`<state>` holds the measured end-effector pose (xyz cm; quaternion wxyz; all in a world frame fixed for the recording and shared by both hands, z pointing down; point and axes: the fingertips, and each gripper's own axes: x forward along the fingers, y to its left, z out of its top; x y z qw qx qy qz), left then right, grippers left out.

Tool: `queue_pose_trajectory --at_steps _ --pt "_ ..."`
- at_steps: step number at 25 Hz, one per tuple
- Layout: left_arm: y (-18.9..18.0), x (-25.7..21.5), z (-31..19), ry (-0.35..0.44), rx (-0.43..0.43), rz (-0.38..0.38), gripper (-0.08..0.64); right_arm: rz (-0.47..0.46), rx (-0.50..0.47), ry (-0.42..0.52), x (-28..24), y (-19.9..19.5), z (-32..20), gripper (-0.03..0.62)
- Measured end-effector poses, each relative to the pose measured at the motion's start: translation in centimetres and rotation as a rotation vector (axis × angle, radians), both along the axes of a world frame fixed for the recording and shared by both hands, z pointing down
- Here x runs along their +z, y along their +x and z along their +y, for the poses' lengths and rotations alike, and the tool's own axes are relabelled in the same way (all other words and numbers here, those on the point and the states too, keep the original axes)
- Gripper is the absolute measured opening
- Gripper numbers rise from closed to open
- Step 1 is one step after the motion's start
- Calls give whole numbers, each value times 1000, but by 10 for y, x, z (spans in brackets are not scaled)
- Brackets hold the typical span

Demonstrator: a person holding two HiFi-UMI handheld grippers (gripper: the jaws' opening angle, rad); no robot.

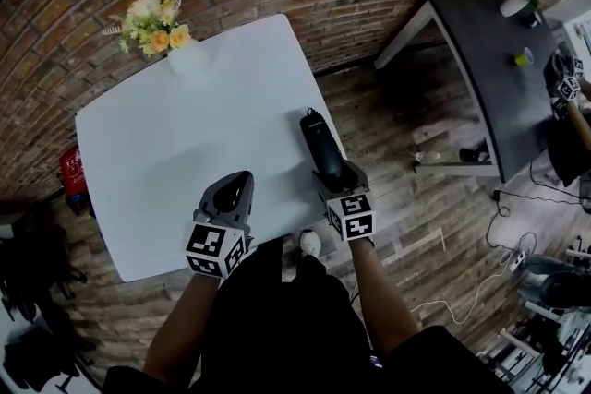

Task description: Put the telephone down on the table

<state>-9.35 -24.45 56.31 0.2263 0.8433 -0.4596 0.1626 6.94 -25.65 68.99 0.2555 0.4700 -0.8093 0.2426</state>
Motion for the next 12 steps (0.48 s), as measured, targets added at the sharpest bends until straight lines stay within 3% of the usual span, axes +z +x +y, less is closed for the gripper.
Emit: queue_pose_trajectory --at_steps 12 --pt "-3 4 -3 -11 -1 -5 14 65 13 -20 18 -5 -6 282"
